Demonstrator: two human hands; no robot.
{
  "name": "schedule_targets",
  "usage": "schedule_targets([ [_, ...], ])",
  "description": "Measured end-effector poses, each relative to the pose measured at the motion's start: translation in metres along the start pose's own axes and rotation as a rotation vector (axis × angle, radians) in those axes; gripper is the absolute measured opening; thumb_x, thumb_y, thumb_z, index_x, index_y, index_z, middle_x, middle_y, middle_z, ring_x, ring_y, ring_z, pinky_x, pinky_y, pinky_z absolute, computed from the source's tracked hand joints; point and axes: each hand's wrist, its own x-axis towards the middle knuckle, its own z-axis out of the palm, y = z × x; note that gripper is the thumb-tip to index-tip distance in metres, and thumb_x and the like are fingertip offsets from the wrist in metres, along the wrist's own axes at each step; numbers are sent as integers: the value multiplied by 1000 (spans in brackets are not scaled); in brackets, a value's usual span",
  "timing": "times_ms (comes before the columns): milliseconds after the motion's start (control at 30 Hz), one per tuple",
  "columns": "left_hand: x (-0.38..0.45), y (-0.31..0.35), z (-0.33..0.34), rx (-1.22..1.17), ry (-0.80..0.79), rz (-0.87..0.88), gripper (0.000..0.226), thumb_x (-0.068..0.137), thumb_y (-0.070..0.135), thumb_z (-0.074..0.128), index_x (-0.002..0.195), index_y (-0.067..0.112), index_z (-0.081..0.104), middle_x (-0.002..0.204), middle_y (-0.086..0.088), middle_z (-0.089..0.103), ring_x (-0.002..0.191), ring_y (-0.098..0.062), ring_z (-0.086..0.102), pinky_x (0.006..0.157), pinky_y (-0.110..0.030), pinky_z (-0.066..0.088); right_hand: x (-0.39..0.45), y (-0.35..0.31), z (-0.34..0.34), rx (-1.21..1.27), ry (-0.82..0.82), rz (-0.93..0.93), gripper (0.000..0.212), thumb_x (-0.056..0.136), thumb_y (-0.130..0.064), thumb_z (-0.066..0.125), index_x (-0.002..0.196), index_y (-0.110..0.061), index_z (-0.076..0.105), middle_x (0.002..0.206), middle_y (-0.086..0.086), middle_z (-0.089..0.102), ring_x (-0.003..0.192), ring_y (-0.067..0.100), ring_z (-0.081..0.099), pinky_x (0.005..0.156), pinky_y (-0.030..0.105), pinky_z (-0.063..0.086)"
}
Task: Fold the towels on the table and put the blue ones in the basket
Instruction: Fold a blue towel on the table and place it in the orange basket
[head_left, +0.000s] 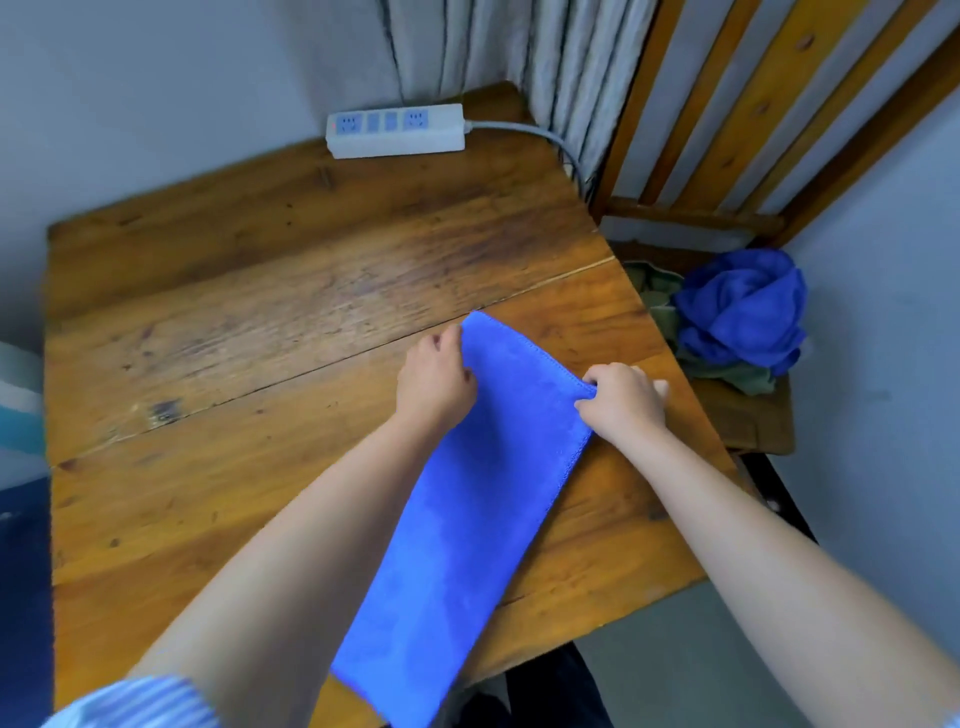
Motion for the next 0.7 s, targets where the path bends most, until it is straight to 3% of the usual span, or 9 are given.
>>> schedule_targets([
  [100, 41, 9, -1, -74, -33, -95, 49, 90, 17, 46, 136, 9, 32, 134, -18, 43, 123, -33, 42, 95, -37, 38, 30, -2, -12, -54, -5, -81, 15, 86, -18, 55, 100, -17, 61, 105, 2, 61, 105, 23, 51, 89, 35, 30],
  [267, 86, 17, -14, -475, -87, -199, 55, 85, 10, 56, 136, 14, 38, 136, -7, 46, 122, -23, 46, 91, -25, 37, 72, -4, -29, -61, -135, -169, 8, 86, -16, 54, 92, -16, 61, 100, 3, 64, 99, 23, 55, 97, 38, 32],
  [433, 108, 21, -34, -779, -46, -186, 52, 85, 0, 56, 133, 14, 41, 95, -3, 51, 89, -20, 50, 69, -24, 43, 104, -17, -50, -22, -130, -139, 26, 85, -8, 52, 108, -15, 59, 110, 5, 61, 109, 27, 51, 100, 39, 30],
  [500, 113, 23, -43, -752, -30, -162, 51, 84, -3, 55, 131, 14, 44, 81, 3, 48, 82, -18, 49, 63, -19, 42, 114, -28, -59, -78, -114, -137, 25, 82, -4, 47, 99, -13, 62, 100, 7, 60, 106, 29, 51, 95, 39, 29],
  [600, 116, 26, -63, -649, 23, -121, 44, 82, -6, 51, 122, 10, 54, 79, 2, 49, 67, -12, 48, 59, -19, 41, 122, -45, -76, -152, 21, -203, 15, 78, -1, 46, 75, -12, 57, 80, 4, 50, 98, 30, 51, 81, 36, 25],
  [700, 108, 28, -84, -491, 97, -34, 35, 78, -9, 46, 100, 12, 63, 85, -5, 54, 66, -13, 49, 55, -22, 41, 119, -54, -92, -154, 194, -288, 24, 78, -1, 51, 94, -12, 64, 100, 9, 53, 106, 29, 46, 92, 39, 27],
])
